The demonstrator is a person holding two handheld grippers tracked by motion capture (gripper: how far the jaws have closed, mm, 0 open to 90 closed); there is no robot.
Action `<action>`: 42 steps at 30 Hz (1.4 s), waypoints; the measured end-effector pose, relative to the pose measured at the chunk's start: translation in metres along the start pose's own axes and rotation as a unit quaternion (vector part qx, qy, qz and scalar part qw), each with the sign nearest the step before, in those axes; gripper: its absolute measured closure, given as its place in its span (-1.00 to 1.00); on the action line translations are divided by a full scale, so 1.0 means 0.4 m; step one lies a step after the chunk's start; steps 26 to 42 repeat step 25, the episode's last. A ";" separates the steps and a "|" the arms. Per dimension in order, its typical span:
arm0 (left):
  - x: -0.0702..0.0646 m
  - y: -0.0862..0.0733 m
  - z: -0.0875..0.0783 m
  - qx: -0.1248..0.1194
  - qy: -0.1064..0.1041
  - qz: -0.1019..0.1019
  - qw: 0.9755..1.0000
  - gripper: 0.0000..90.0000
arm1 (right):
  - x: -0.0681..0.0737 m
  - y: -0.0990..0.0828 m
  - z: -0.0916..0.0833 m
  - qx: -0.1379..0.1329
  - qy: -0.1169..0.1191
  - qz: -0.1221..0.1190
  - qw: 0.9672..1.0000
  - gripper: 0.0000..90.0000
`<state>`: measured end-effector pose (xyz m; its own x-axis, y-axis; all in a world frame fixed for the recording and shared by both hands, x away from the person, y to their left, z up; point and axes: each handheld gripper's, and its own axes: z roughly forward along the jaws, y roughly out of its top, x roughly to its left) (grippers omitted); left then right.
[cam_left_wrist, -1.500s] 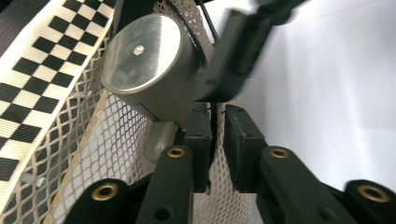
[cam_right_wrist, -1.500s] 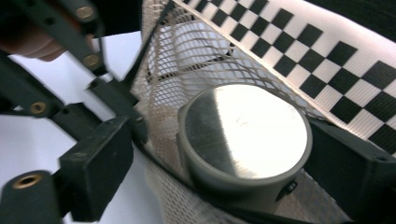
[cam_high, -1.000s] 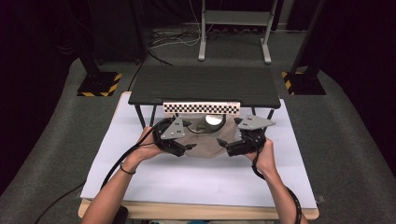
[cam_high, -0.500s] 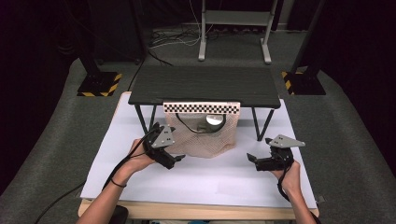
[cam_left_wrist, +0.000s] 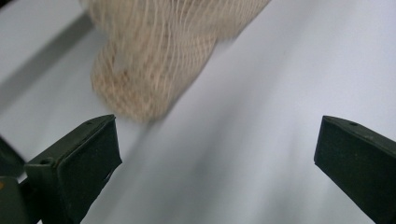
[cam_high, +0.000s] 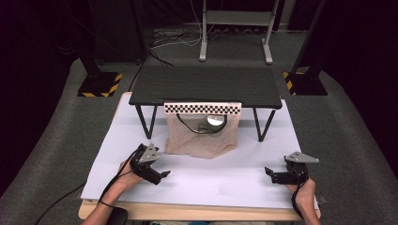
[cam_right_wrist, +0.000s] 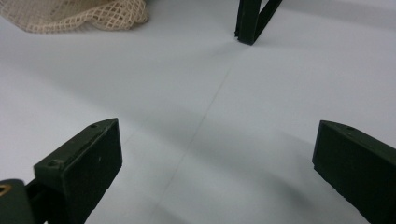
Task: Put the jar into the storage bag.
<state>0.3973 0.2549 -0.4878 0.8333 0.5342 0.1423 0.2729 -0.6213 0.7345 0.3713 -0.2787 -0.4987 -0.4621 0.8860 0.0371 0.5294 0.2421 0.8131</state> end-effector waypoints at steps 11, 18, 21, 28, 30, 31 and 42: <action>0.030 -0.059 0.017 0.030 0.010 -0.089 0.996 -1.00 | 0.007 -0.003 0.010 0.048 -0.015 -0.010 0.999 -1.00; 0.035 -0.059 0.019 0.033 0.004 -0.095 0.995 -1.00 | 0.011 0.000 0.023 0.075 -0.011 -0.022 0.997 -1.00; 0.035 -0.059 0.019 0.032 0.004 -0.095 0.995 -1.00 | 0.011 0.002 0.028 0.085 -0.012 -0.022 0.996 -1.00; 0.034 -0.059 0.019 0.032 0.005 -0.095 0.995 -1.00 | 0.010 0.002 0.029 0.086 -0.012 -0.022 0.996 -1.00; 0.034 -0.059 0.019 0.032 0.005 -0.095 0.995 -1.00 | 0.010 0.002 0.029 0.086 -0.012 -0.022 0.996 -1.00; 0.034 -0.059 0.019 0.032 0.005 -0.095 0.995 -1.00 | 0.010 0.002 0.029 0.086 -0.012 -0.022 0.996 -1.00; 0.034 -0.059 0.019 0.032 0.005 -0.095 0.995 -1.00 | 0.010 0.002 0.029 0.086 -0.012 -0.022 0.996 -1.00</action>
